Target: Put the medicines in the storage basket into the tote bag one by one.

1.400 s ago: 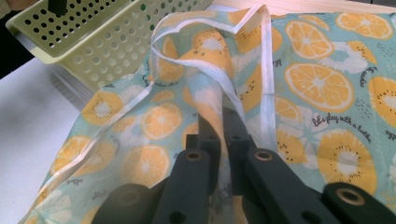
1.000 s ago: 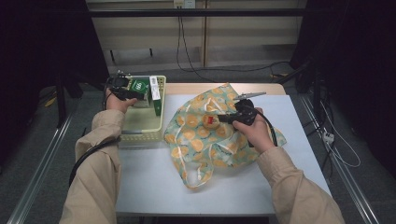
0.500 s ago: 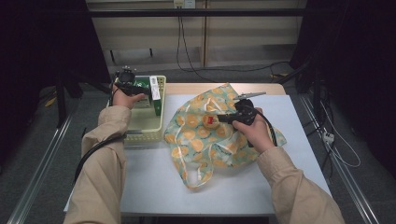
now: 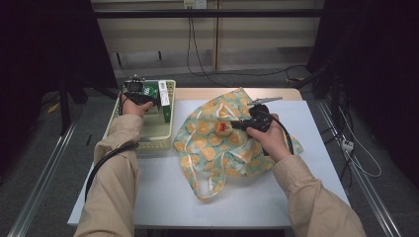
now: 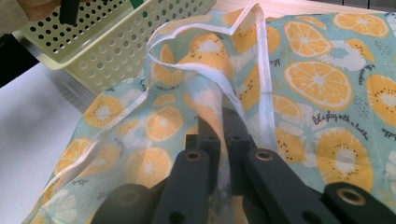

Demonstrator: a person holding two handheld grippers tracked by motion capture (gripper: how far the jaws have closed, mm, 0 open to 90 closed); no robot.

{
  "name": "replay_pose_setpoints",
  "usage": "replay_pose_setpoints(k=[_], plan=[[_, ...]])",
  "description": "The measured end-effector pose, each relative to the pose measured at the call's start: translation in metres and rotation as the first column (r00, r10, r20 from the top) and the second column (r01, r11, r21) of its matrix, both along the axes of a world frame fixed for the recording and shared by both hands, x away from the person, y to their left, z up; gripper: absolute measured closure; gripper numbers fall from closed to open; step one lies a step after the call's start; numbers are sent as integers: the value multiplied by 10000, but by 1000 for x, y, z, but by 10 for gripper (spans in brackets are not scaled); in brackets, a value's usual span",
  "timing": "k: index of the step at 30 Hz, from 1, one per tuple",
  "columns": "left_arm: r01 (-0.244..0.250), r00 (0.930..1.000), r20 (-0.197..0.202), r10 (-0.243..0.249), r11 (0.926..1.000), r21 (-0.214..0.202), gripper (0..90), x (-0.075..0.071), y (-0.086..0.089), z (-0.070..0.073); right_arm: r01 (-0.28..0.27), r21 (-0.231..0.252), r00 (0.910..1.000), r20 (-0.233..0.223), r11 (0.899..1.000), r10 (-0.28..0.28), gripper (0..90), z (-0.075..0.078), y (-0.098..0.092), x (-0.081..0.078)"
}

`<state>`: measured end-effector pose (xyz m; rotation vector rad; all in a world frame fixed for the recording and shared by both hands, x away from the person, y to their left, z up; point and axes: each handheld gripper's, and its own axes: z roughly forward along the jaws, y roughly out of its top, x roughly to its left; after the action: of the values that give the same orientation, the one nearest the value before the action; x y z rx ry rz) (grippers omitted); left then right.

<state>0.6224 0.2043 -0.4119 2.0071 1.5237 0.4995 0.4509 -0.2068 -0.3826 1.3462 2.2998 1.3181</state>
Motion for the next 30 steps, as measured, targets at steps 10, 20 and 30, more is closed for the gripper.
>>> replay_pose_setpoints(k=[10, 20, 30], plan=[[767, 9957, -509, -772, 9970, -113, 154, -29, 14, 6, 57, -87, 10000, 66, 9999, -56, 890, 1, 0, -6], [586, 9969, -525, -587, 9983, -40, 77, -21, 1, 1, -44, -96, 10000, 63, 9999, 45, 890, 2, 3, -6], [142, 9982, -568, -166, 9990, -421, 160, -32, 15, 13, 41, -72, 9999, 121, 10000, -40, 890, 3, 0, -8]])
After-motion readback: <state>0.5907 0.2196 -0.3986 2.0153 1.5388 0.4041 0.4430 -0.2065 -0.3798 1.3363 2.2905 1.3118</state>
